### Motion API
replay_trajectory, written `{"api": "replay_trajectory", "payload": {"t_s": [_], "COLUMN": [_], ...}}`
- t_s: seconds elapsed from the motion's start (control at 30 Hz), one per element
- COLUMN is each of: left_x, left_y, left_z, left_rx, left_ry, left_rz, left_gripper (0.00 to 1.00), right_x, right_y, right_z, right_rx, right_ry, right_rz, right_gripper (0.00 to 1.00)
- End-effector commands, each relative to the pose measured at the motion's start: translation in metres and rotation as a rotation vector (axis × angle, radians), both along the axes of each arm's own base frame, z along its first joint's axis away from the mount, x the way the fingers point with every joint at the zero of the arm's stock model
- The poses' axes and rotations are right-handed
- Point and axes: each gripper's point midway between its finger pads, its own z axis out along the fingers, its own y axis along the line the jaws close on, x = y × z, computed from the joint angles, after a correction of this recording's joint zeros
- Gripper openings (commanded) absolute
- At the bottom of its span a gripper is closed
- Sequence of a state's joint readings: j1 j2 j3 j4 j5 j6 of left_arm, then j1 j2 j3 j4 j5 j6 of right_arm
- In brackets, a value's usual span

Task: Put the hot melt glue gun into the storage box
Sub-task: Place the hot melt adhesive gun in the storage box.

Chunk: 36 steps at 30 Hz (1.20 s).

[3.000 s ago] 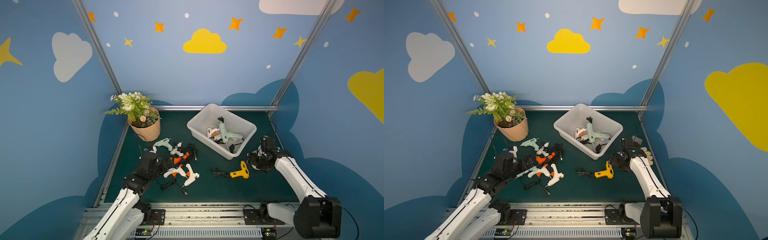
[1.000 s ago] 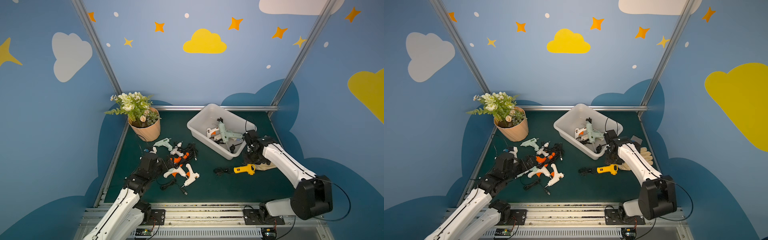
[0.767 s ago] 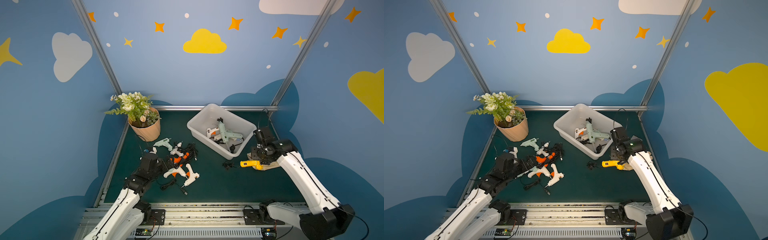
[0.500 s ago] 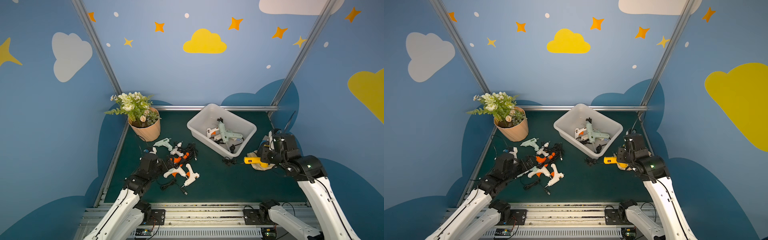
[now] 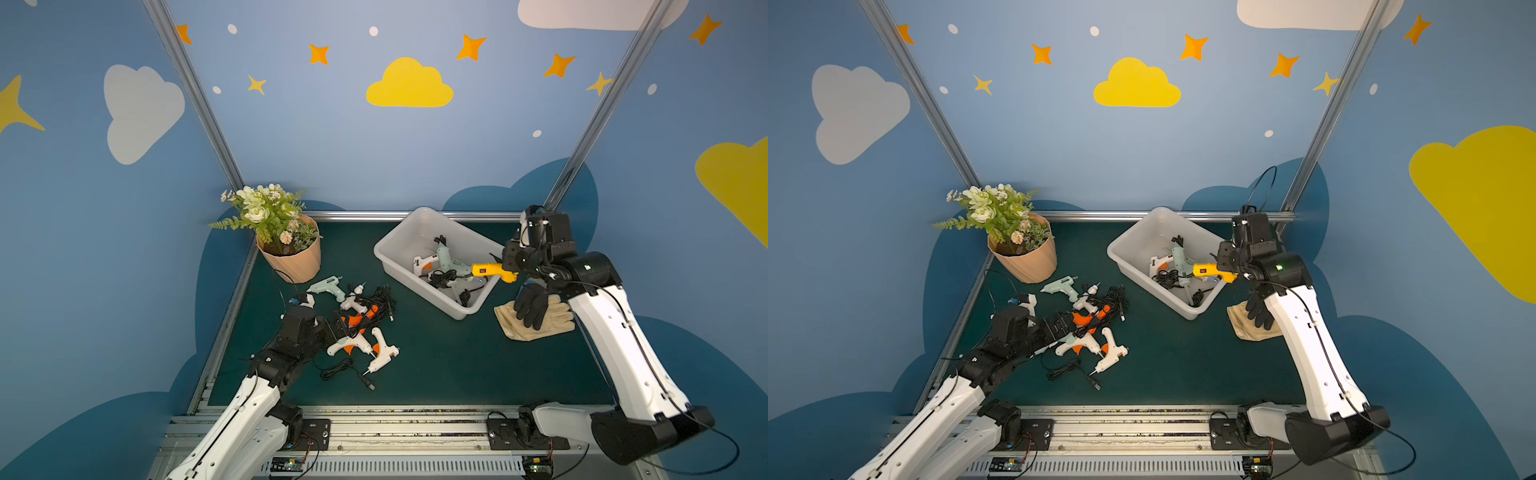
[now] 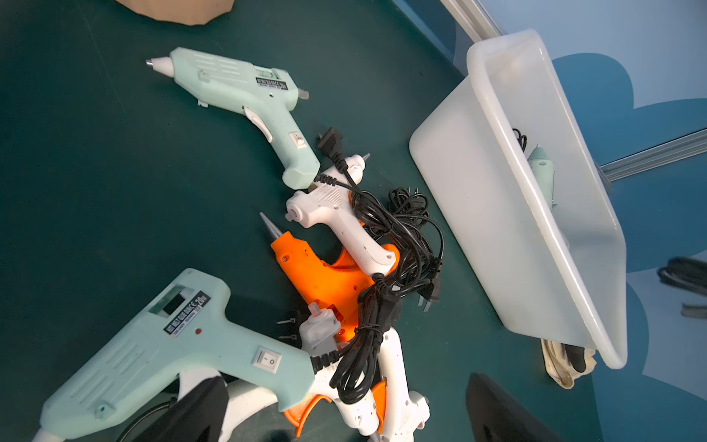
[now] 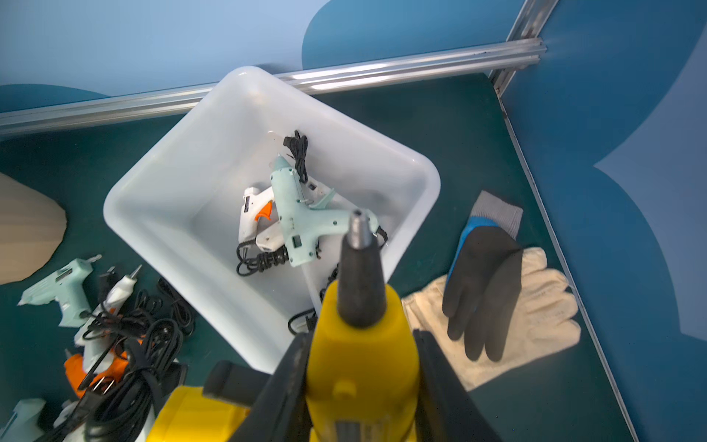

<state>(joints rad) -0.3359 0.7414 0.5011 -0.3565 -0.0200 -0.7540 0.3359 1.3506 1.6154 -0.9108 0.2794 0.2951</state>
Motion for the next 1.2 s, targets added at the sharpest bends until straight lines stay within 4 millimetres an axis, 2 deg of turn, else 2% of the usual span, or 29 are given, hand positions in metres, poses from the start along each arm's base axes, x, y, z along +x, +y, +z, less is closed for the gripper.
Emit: {"api": "replay_trajectory", "payload": {"t_s": [0.0, 0.1, 0.27, 0.37, 0.53, 0.73, 1.03, 1.17], "left_x": [0.005, 0.007, 0.007, 0.007, 0.007, 0.007, 0.006, 0.005], "left_y": [-0.004, -0.008, -0.01, -0.01, -0.009, -0.009, -0.007, -0.003], "left_z": [0.007, 0.006, 0.003, 0.004, 0.008, 0.008, 0.009, 0.008], "left_rx": [0.005, 0.001, 0.006, 0.008, 0.007, 0.005, 0.014, 0.021], "left_ry": [-0.021, -0.015, -0.001, -0.004, -0.015, -0.014, -0.017, -0.008], "left_rz": [-0.031, -0.048, -0.065, -0.064, -0.061, -0.063, -0.053, -0.034], "left_gripper": [1.0, 1.0, 1.0, 1.0, 1.0, 1.0, 1.0, 1.0], "right_x": [0.042, 0.079, 0.135, 0.163, 0.196, 0.213, 0.207, 0.205], "right_y": [0.01, 0.016, 0.041, 0.056, 0.083, 0.126, 0.181, 0.197], "right_z": [0.031, 0.022, 0.001, -0.016, -0.046, -0.084, -0.136, -0.156], "right_rx": [0.0, -0.034, -0.046, -0.06, -0.099, -0.136, -0.26, -0.276], "right_ry": [-0.134, -0.118, -0.083, -0.054, -0.027, -0.006, 0.042, 0.066], "right_rz": [-0.012, -0.031, 0.001, 0.03, 0.096, 0.218, 0.409, 0.464], "right_gripper": [0.08, 0.08, 0.07, 0.08, 0.08, 0.08, 0.09, 0.13]}}
